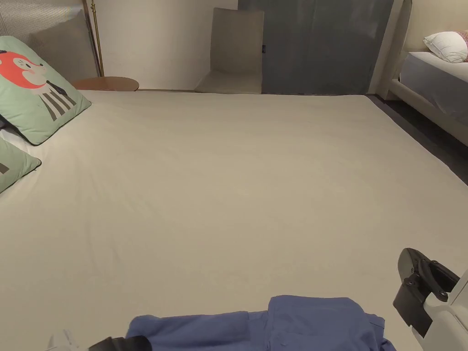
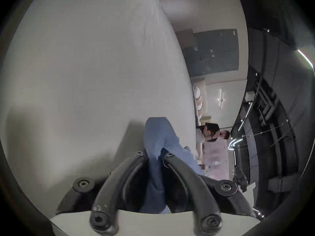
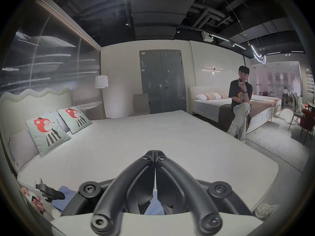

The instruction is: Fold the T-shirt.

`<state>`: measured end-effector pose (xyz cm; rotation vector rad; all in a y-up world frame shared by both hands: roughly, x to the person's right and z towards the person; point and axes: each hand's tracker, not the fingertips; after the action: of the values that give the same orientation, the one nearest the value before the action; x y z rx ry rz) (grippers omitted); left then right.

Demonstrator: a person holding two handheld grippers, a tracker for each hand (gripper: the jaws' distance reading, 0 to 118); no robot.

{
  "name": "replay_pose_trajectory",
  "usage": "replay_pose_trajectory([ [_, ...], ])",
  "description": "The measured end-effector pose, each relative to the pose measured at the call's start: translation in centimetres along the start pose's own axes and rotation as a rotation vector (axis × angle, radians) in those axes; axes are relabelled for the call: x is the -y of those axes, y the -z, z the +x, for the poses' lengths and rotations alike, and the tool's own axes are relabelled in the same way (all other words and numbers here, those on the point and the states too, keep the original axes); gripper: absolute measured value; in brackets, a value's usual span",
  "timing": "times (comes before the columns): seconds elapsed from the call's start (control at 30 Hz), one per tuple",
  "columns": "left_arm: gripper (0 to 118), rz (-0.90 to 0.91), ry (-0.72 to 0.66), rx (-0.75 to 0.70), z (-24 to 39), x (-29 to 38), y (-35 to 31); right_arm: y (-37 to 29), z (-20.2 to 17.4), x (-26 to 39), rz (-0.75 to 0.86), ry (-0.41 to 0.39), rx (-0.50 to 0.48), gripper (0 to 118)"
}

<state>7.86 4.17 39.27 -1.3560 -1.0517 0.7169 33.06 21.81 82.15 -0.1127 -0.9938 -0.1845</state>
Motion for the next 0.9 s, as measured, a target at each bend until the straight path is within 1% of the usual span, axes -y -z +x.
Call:
replay_pose_trajectory([
  [0.07, 5, 0.052, -0.005, -0.002, 1.0, 0.2, -2.8, 0.1, 0.1, 0.0, 0.001, 0.005, 0.005, 1],
  [0.17, 5, 0.159, 0.007, -0.059, 1.0, -0.6, -6.8, 0.3, 0.2, 0.2, -0.003, 0.019, 0.0, 1],
  [0.27, 5, 0.199, 0.024, -0.082, 1.8, -1.1, -9.4, 0.6, -0.1, 0.5, -0.01, 0.023, -0.012, 1],
  [0.33, 5, 0.21, 0.038, -0.069, 2.9, -1.2, -9.9, 0.7, -0.3, 0.6, -0.015, 0.031, -0.022, 1],
  [0.4, 5, 0.18, 0.102, 0.033, 5.5, -0.3, -9.2, 0.8, -0.6, 0.7, -0.015, 0.034, -0.035, 1],
  [0.5, 5, 0.099, 0.159, 0.143, 9.3, 0.8, -6.3, 0.8, -0.6, 0.8, -0.015, 0.037, -0.048, 1],
  [0.63, 5, -0.051, 0.23, 0.201, 13.5, 3.3, 0.5, 0.4, -0.1, 0.8, -0.011, 0.046, -0.047, 1],
  [0.67, 5, -0.079, 0.259, 0.195, 14.3, 4.2, 2.5, 0.2, 0.2, 0.8, -0.009, 0.05, -0.042, 1],
  [0.8, 5, -0.166, 0.379, 0.081, 15.8, 7.7, 9.9, -0.6, 1.8, 0.8, 0.001, 0.058, -0.006, 1],
  [0.87, 5, -0.18, 0.389, 0.019, 16.0, 9.9, 13.0, -0.8, 2.6, 0.7, 0.005, 0.063, 0.01, 1],
  [0.9, 5, -0.187, 0.419, -0.029, 16.0, 10.9, 14.6, -1.0, 3.0, 0.6, 0.007, 0.066, 0.018, 1],
])
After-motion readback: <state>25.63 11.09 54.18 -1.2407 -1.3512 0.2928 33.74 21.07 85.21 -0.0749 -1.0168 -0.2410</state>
